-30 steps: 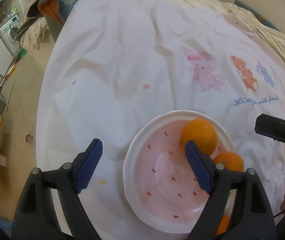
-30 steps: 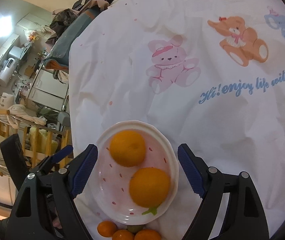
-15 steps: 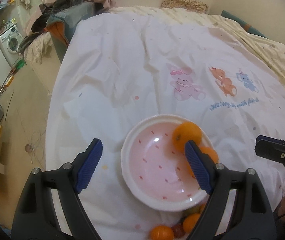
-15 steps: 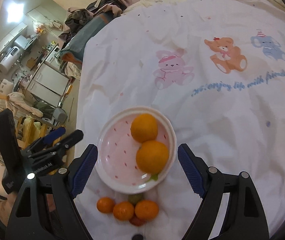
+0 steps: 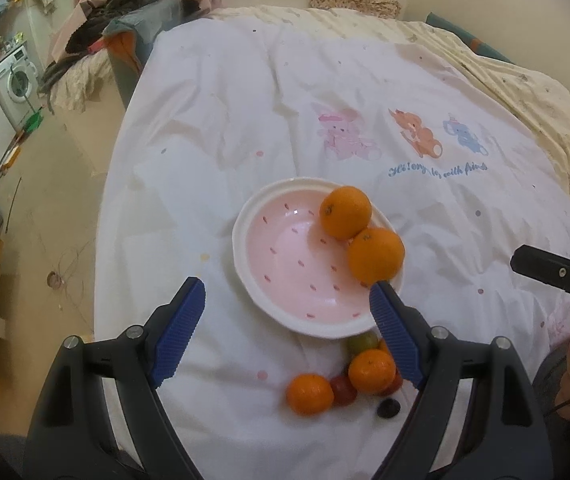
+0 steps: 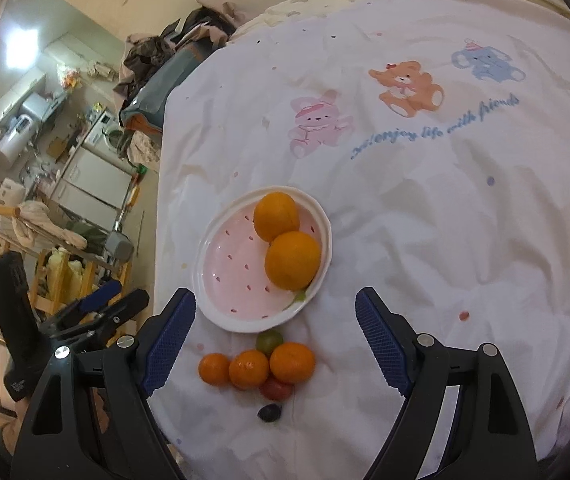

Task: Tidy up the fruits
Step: 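Withdraw the right tool from the bowl back toward the fruit, then grasp a mandarin with the left tool while the right tool grasps the dark plum, then lift the mandarin with the left tool while the right tool lifts the plum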

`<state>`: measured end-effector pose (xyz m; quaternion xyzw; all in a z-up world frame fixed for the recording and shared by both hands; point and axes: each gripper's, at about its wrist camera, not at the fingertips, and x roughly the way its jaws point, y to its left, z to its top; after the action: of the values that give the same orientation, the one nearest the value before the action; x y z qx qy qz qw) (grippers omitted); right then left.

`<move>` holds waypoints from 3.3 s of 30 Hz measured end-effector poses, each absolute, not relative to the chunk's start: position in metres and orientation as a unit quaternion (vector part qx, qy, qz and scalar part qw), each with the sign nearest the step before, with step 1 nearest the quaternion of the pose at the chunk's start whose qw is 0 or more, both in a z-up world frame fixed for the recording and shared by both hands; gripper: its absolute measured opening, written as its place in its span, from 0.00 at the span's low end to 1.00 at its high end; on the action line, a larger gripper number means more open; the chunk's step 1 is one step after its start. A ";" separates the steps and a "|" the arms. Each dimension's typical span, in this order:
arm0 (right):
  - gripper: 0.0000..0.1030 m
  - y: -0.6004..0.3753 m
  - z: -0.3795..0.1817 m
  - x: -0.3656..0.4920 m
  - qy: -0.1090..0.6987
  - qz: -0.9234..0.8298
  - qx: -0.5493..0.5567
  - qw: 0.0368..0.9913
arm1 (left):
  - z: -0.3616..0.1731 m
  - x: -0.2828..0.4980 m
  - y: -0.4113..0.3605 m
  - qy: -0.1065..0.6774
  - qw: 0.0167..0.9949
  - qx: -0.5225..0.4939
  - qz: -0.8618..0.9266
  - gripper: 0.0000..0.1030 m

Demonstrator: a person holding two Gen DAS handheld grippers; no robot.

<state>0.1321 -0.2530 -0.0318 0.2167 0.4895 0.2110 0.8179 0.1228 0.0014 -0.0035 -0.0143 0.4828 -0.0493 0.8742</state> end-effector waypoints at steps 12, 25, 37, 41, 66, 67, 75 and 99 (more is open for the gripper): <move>0.82 -0.265 -0.053 0.098 0.515 0.168 0.255 0.801 | -0.034 0.103 0.006 0.543 0.838 -0.025 -0.044 0.79; 0.82 -0.256 -0.071 0.107 0.540 0.151 0.251 0.789 | -0.088 0.107 0.023 0.634 0.769 -0.072 -0.028 0.79; 0.82 -0.262 -0.077 0.111 0.547 0.131 0.263 0.784 | -0.121 0.113 -0.001 0.672 0.730 -0.116 -0.040 0.47; 0.82 -0.263 -0.080 0.113 0.550 0.127 0.267 0.781 | -0.120 0.110 0.000 0.674 0.728 -0.118 -0.045 0.35; 0.62 -0.154 -0.127 0.069 0.642 0.205 0.073 0.735 | -0.075 0.109 0.015 0.607 0.790 -0.084 -0.003 0.34; 0.60 -0.148 -0.130 0.067 0.645 0.201 0.058 0.735 | -0.074 0.109 0.016 0.606 0.791 -0.084 -0.003 0.34; 0.42 -0.135 -0.133 0.066 0.637 0.189 0.003 0.747 | -0.074 0.110 0.017 0.606 0.791 -0.087 0.000 0.34; 0.01 -0.180 -0.123 0.054 0.640 0.211 0.094 0.733 | -0.070 0.108 0.032 0.591 0.799 -0.105 0.027 0.34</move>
<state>0.0539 -0.1804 -0.1231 0.0945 0.6395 0.2105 0.7333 0.1080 0.0324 -0.0705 -0.1052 0.5908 0.0273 0.7994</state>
